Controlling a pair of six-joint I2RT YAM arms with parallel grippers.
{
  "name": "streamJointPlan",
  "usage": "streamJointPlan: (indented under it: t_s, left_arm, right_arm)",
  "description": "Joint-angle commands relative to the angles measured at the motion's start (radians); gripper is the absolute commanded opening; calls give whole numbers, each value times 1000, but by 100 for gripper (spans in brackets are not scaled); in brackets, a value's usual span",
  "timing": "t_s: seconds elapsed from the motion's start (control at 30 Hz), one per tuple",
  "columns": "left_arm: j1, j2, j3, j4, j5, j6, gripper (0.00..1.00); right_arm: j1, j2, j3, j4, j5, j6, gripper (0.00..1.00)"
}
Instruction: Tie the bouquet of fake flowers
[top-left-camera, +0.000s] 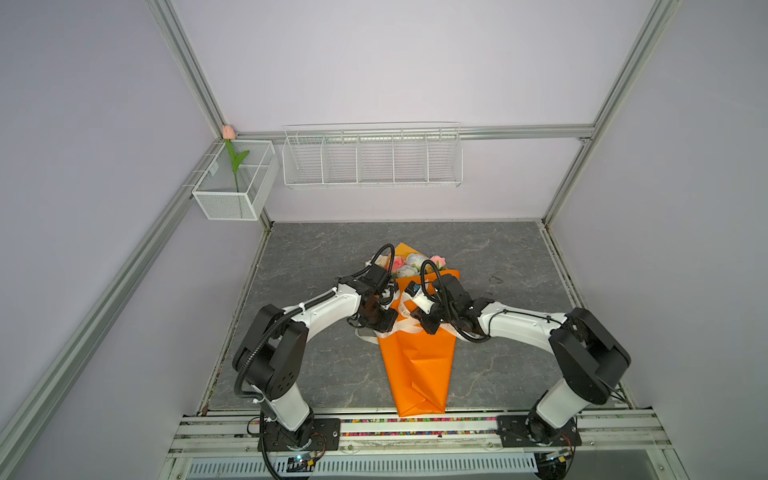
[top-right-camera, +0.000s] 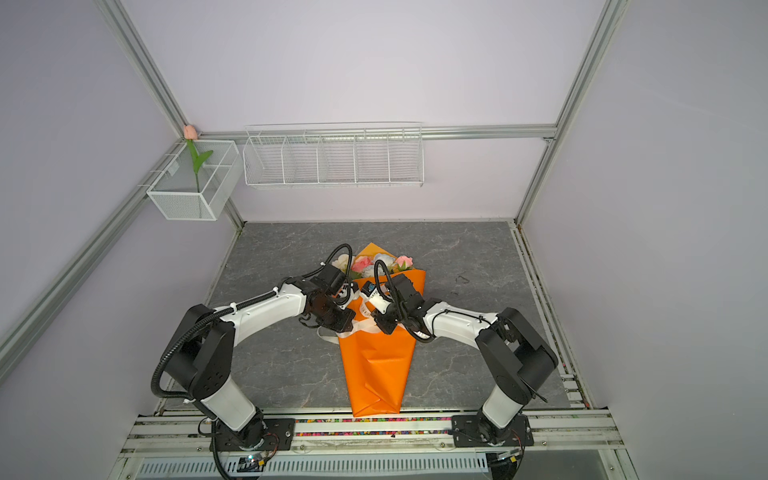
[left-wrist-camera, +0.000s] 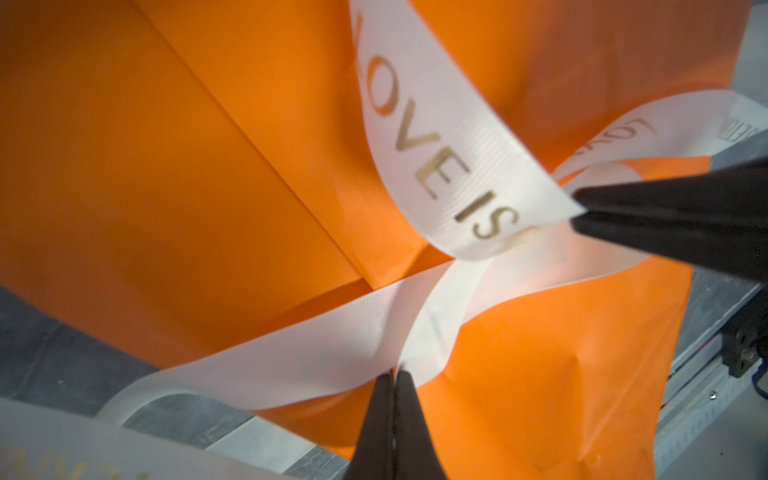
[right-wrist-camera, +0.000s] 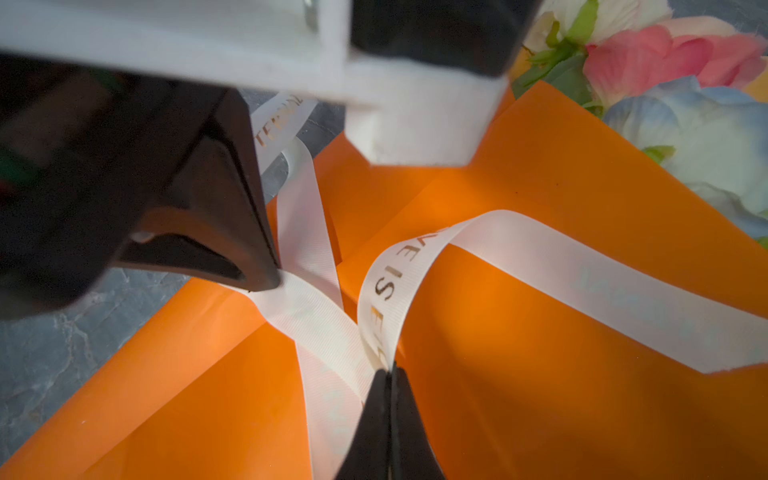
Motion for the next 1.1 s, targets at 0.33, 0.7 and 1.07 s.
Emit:
streamJointPlan:
  t_s: [0.33, 0.7, 1.07]
  left_arm:
    - [3, -170, 51, -52, -60, 1, 0]
    - [3, -210, 113, -81, -20, 29, 0]
    - [5, -366, 156, -117, -205, 2, 0]
  right_arm:
    - [6, -105, 44, -55, 47, 27, 7]
    - [4, -44, 184, -168, 154, -30, 6]
    - [-1, -21, 320, -444, 82, -92, 8]
